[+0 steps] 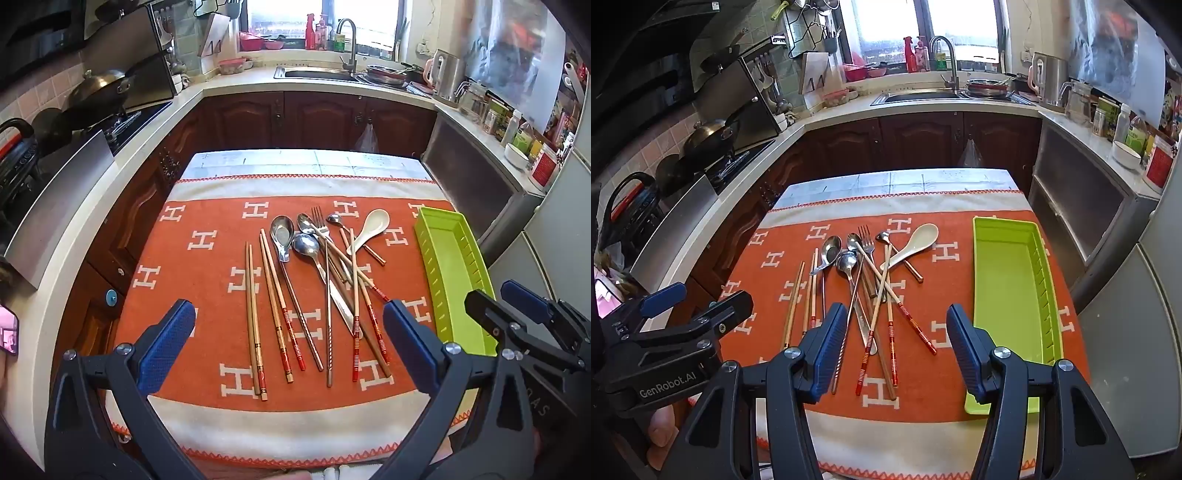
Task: Organize utensils
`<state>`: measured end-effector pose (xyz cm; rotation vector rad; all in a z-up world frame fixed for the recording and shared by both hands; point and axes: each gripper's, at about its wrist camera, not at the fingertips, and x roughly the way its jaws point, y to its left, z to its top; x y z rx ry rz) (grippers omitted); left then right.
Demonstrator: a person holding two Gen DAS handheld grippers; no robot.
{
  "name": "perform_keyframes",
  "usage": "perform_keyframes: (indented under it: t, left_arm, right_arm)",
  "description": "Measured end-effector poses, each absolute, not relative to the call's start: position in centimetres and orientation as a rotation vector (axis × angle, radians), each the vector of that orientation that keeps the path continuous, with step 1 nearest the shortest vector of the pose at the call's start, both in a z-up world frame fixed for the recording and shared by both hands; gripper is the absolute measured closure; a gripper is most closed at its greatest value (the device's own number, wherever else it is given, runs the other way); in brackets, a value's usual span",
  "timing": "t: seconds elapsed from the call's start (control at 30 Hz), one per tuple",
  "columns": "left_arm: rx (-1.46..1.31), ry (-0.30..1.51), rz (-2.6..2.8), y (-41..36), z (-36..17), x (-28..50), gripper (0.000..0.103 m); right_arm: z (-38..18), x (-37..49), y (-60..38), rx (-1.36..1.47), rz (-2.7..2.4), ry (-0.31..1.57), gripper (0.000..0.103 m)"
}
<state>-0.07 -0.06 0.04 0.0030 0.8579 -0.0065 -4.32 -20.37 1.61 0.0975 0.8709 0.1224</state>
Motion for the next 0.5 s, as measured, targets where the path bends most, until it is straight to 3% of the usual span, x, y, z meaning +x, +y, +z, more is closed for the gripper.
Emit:
perform_keyframes:
  t: [0.33,0.5]
  left_arm:
    - [-0.016,0.868,-0.044,-0.2,0.5,0.1,0.005]
    - [-0.014,0.868,-0.063,-0.1,-0.1,-0.1,0.015]
  right_arm:
    - [0.7,-3.7,-20.0,0.111,0.137,0.895,0.046]
    - [0.8,-3.8,-19.9,0.109,0.140,0.897,0.046]
